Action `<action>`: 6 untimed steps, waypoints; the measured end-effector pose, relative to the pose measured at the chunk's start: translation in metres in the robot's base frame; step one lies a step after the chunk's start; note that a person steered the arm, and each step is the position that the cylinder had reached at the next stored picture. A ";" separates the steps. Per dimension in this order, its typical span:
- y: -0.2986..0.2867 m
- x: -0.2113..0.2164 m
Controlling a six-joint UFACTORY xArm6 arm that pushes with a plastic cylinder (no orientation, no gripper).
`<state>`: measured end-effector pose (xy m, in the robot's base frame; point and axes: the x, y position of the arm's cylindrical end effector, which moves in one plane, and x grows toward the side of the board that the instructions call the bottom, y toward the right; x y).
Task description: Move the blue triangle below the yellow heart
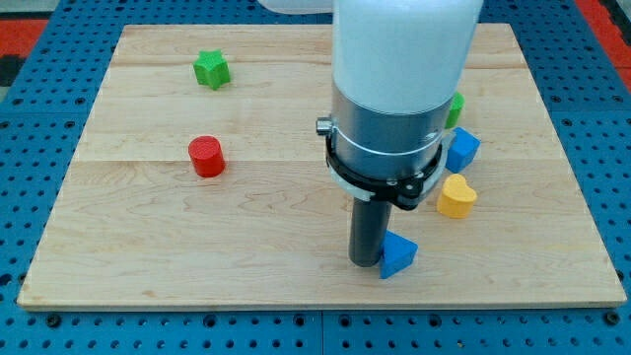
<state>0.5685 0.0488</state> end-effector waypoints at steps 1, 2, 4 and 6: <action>0.010 0.017; 0.010 0.049; 0.023 0.010; 0.011 0.006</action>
<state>0.5749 0.0598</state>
